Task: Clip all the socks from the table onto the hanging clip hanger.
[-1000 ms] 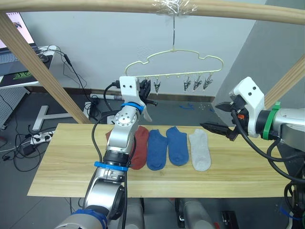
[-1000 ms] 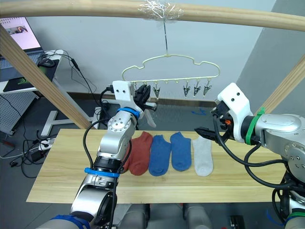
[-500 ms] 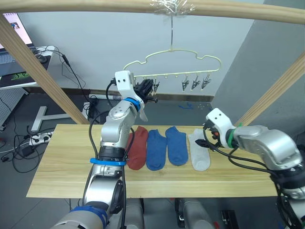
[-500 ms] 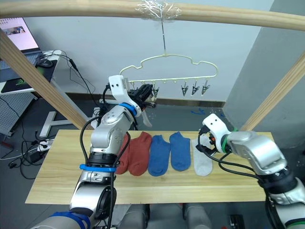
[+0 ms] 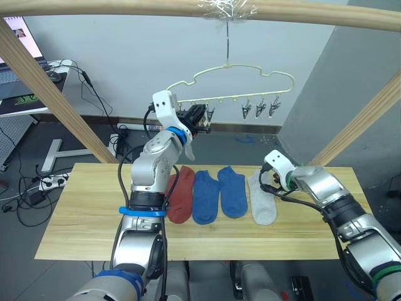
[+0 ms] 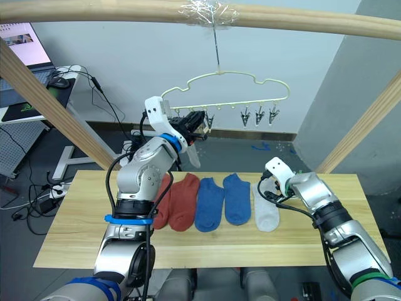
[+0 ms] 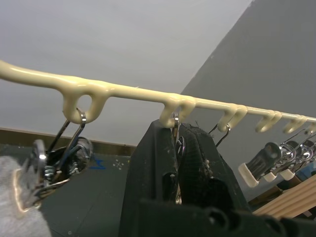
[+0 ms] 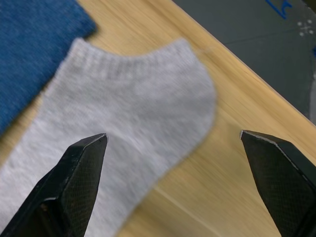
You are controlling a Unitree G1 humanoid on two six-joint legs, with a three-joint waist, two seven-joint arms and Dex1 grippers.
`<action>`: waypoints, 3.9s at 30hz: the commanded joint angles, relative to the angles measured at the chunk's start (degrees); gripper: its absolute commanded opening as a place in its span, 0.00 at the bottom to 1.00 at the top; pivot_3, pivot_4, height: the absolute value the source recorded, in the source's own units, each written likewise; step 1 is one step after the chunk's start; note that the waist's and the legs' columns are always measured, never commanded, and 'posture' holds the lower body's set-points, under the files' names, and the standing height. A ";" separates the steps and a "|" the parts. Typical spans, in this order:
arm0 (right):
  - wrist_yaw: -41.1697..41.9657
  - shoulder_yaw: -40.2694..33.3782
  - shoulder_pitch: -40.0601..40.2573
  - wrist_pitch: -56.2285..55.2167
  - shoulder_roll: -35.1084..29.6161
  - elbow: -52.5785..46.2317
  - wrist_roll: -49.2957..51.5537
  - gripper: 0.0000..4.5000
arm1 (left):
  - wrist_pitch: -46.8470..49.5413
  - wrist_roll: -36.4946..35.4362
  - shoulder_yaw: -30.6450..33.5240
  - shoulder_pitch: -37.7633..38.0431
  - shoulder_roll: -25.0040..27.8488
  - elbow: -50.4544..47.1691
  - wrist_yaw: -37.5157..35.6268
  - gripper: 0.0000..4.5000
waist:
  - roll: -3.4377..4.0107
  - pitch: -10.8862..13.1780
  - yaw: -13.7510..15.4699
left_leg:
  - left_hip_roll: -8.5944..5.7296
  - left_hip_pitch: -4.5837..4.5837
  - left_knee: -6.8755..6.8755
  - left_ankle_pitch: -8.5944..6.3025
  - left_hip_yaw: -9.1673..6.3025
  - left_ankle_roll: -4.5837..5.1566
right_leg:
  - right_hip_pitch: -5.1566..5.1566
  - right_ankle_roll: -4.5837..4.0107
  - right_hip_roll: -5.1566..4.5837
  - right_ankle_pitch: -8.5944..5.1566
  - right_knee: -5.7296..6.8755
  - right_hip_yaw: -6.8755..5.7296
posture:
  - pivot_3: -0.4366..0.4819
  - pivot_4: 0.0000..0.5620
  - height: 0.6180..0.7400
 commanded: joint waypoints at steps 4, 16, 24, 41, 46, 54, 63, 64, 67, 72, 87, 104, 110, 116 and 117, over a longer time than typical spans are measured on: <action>1.00 -2.57 -2.86 -3.62 3.29 6.03 -2.62 1.00 | -0.16 -0.40 -0.25 -1.39 -0.05 -2.38 0.03 0.03 | 0.00 0.00 0.09 | -0.01 0.00 0.01 0.00 0.01 0.00 | 0.00 0.00 -0.01 0.00 0.00 0.01 | 0.50 0.38 1.00; 4.01 -5.30 -2.86 -6.11 5.70 15.23 -5.08 1.00 | 1.80 -1.17 0.16 -3.02 0.45 -2.09 -0.28 0.03 | 0.01 0.01 0.12 | 0.00 0.01 0.02 0.00 0.01 0.00 | 0.01 0.01 -0.01 0.01 0.07 0.00 | 0.50 0.41 1.00; 4.46 -6.00 -2.54 -5.99 6.24 14.60 -6.42 0.55 | 6.58 -3.86 1.64 -3.58 1.36 -2.74 -0.76 0.03 | 0.02 0.01 0.07 | 0.00 0.02 0.03 0.00 0.01 0.00 | 0.01 0.01 -0.01 0.01 0.09 0.01 | 0.49 0.43 1.00; 3.91 -18.48 5.15 10.03 5.87 -15.40 0.87 0.00 | 20.49 -18.61 12.06 -6.80 4.07 -0.63 -1.88 0.03 | 0.05 0.03 0.11 | 0.00 0.01 0.01 0.00 -0.02 -0.01 | 0.00 0.02 -0.01 0.01 0.14 -0.02 | 0.49 0.36 1.00; 2.58 -30.21 8.53 24.59 10.20 -34.51 11.10 0.00 | 24.44 -22.96 15.15 -8.27 5.24 1.92 -2.04 0.03 | 0.04 0.03 0.05 | 0.01 0.00 0.02 0.00 -0.06 -0.02 | 0.00 0.02 -0.01 0.01 0.16 -0.07 | 0.47 0.34 1.00; -4.00 -45.83 1.38 39.92 28.53 -43.86 21.20 0.00 | 28.82 -27.93 19.21 -10.53 5.55 5.69 -0.31 0.03 | 0.06 0.01 -0.27 | 0.06 0.01 0.01 0.01 -0.08 -0.02 | -0.07 0.01 0.02 0.01 0.27 -0.10 | 0.46 0.32 1.00; -11.98 -50.62 -5.18 37.01 38.60 -36.00 23.06 0.00 | 31.13 -30.16 20.23 -11.77 6.17 6.31 1.20 0.03 | 0.06 0.01 0.19 | 0.04 -0.04 0.00 0.01 -0.07 -0.02 | -0.07 0.01 -0.02 0.02 0.21 -0.13 | 0.48 0.30 1.00; -12.38 -50.46 -5.22 36.62 38.66 -35.40 23.34 0.00 | 31.14 -30.24 20.24 -11.78 6.16 6.23 1.36 0.03 | 0.06 0.01 0.18 | 0.03 -0.04 0.01 0.01 -0.07 -0.02 | -0.07 0.01 -0.03 0.02 0.21 -0.14 | 0.48 0.30 1.00; -13.32 -50.10 -5.40 35.47 38.71 -33.38 24.34 0.00 | 31.22 -30.55 20.18 -11.64 6.17 5.75 1.81 0.03 | 0.06 0.01 0.12 | 0.04 -0.03 0.00 0.01 -0.07 -0.02 | -0.08 0.01 -0.02 0.02 0.23 -0.13 | 0.49 0.30 1.00; -14.04 -48.95 -6.65 32.46 38.05 -28.90 25.21 0.00 | 31.55 -30.80 20.17 -11.24 6.05 4.67 2.36 0.03 | 0.06 0.00 0.14 | 0.05 -0.03 -0.01 0.01 -0.06 -0.02 | -0.08 0.01 -0.02 0.02 0.23 -0.13 | 0.51 0.29 1.00; -14.42 -45.85 -12.12 25.68 35.14 -18.16 28.01 0.00 | 31.89 -30.88 19.87 -10.07 6.04 2.59 3.00 0.03 | 0.06 0.00 0.32 | 0.05 -0.04 -0.02 0.01 -0.06 -0.03 | -0.08 0.00 -0.02 0.02 0.23 -0.15 | 0.54 0.29 1.00; -15.92 -44.54 -15.64 23.97 34.69 -14.91 31.62 0.00 | 30.67 -30.04 19.07 -9.27 5.93 2.89 2.37 0.03 | 0.06 0.00 0.32 | 0.05 -0.04 -0.02 0.01 -0.06 -0.03 | -0.08 0.00 -0.02 0.02 0.24 -0.15 | 0.54 0.29 1.00; -16.11 -44.37 -16.11 23.40 34.17 -14.23 31.98 0.00 | 30.08 -30.11 18.81 -8.64 6.13 2.85 1.54 0.10 | 0.07 0.00 0.32 | 0.05 -0.04 -0.02 0.01 -0.06 -0.03 | -0.08 0.00 -0.02 0.02 0.23 -0.15 | 0.54 0.29 1.00; -16.41 -43.84 -15.67 23.21 34.06 -14.14 32.34 0.00 | 31.01 -30.72 18.79 -8.44 6.15 2.72 1.44 0.50 | 0.07 0.00 0.32 | 0.05 -0.04 -0.02 0.01 -0.06 -0.03 | -0.08 0.00 -0.02 0.02 0.24 -0.15 | 0.54 0.29 1.00; -16.52 -43.74 -15.54 23.20 34.10 -14.19 32.44 0.00 | 31.16 -30.92 18.85 -8.42 6.15 2.63 1.40 0.50 | 0.07 0.00 0.32 | 0.05 -0.04 -0.02 0.01 -0.06 -0.03 | -0.08 0.00 -0.02 0.02 0.24 -0.15 | 0.54 0.29 1.00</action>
